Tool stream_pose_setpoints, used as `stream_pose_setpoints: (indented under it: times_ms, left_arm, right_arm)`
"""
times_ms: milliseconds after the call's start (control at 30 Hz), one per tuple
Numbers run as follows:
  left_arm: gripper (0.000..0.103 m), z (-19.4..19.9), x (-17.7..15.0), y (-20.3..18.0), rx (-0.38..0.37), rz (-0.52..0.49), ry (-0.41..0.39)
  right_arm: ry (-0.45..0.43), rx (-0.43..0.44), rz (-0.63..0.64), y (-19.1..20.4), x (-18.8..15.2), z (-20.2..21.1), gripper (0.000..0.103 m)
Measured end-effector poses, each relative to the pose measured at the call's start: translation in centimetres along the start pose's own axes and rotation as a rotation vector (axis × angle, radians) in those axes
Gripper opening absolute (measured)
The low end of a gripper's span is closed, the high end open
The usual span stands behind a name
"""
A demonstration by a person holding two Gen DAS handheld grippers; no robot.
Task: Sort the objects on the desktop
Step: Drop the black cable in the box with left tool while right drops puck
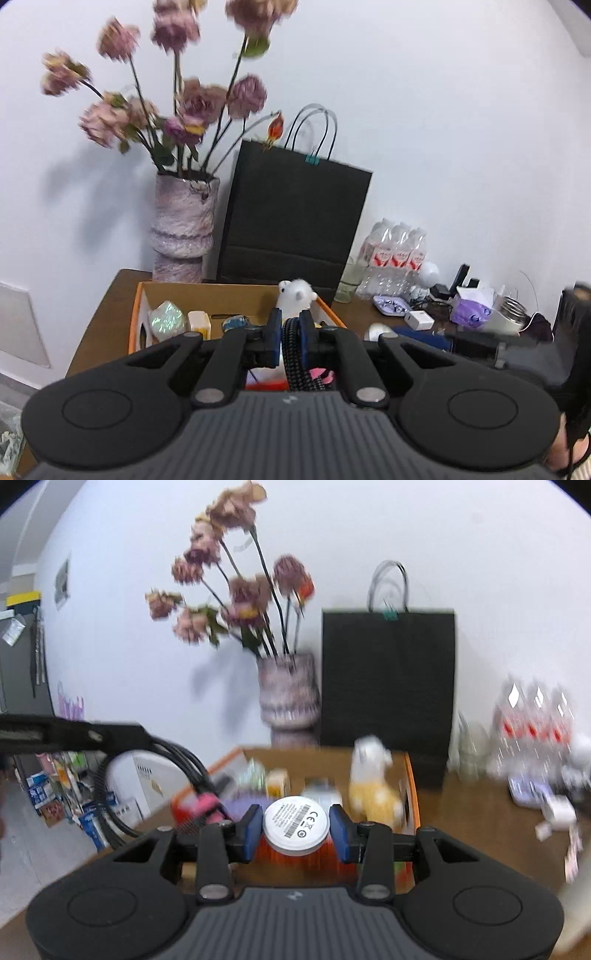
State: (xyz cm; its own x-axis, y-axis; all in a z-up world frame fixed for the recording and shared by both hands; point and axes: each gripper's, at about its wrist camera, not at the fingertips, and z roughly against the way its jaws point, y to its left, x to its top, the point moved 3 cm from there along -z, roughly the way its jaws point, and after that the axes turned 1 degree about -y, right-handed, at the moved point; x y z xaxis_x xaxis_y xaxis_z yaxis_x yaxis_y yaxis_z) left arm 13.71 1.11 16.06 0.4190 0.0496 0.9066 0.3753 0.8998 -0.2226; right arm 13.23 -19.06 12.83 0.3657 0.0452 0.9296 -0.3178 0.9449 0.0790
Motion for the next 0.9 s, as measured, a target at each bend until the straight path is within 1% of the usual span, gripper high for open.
stream_pose_setpoints:
  times_ms: [33, 133, 167, 233, 267, 333, 367, 433, 500, 567, 633, 700, 733, 767, 833, 867, 900]
  left_arm:
    - [0.010, -1.4, 0.7, 0.6, 0.005, 0.013, 0.021]
    - [0.010, -6.7, 2.0, 2.7, -0.003, 0.018, 0.109]
    - [0.010, -8.5, 2.0, 3.4, -0.016, 0.007, 0.145]
    - [0.010, -12.4, 1.6, 5.7, 0.004, 0.034, 0.228]
    - [0.010, -14.1, 1.0, 6.9, 0.004, 0.029, 0.273]
    - [0.010, -17.3, -0.3, 9.6, 0.084, 0.040, 0.344]
    - [0.010, -18.7, -1.0, 10.8, 0.136, 0.021, 0.370]
    - [0.010, -20.3, -2.2, 12.7, 0.181, 0.026, 0.418]
    - [0.010, -21.3, -3.3, 13.7, 0.164, 0.030, 0.468]
    - [0.010, -21.5, -3.8, 13.3, 0.141, -0.039, 0.470]
    - [0.012, -21.6, -4.1, 13.1, 0.144, -0.068, 0.490]
    - [0.017, -21.5, -3.8, 13.3, 0.121, -0.051, 0.498]
    - [0.026, -21.3, -3.5, 13.3, 0.107, -0.039, 0.496]
    - [0.032, -21.1, -3.2, 13.3, 0.100, -0.029, 0.488]
    - [0.038, -20.3, -2.4, 13.4, 0.092, -0.024, 0.467]
    - [0.040, -20.1, -2.0, 13.4, 0.093, -0.022, 0.465]
    - [0.042, -19.9, -1.7, 13.2, 0.099, -0.017, 0.466]
  right_arm:
    - [0.000, 0.009, -0.002, -0.3, 1.2, -1.3, 0.038]
    - [0.038, 0.036, -0.018, -1.3, 4.4, -6.5, 0.038]
    - [0.060, 0.037, -0.026, -1.6, 5.1, -8.4, 0.038]
    - [0.122, 0.058, -0.070, -2.3, 6.3, -12.9, 0.038]
    - [0.169, 0.075, -0.089, -2.6, 6.5, -15.3, 0.038]
    - [0.240, 0.068, -0.095, -2.7, 6.3, -19.3, 0.038]
    - [0.282, 0.048, -0.078, -2.7, 6.1, -21.4, 0.038]
    - [0.347, -0.002, -0.045, -2.5, 5.1, -25.1, 0.038]
    - [0.416, -0.026, -0.012, -2.2, 3.8, -28.2, 0.038]
    - [0.464, -0.047, 0.025, -1.8, 2.7, -30.6, 0.038]
    - [0.498, -0.065, 0.038, -1.9, 1.7, -32.2, 0.038]
    - [0.534, -0.058, 0.022, -2.0, 1.0, -33.4, 0.038]
    - [0.561, -0.043, -0.007, -2.2, 0.7, -33.8, 0.039]
    - [0.570, -0.027, -0.040, -2.4, 0.6, -34.1, 0.039]
    - [0.557, 0.017, -0.071, -2.6, 0.7, -33.7, 0.040]
    - [0.548, 0.021, -0.072, -2.7, 0.9, -33.4, 0.044]
    - [0.538, 0.010, -0.073, -2.8, 1.3, -33.1, 0.045]
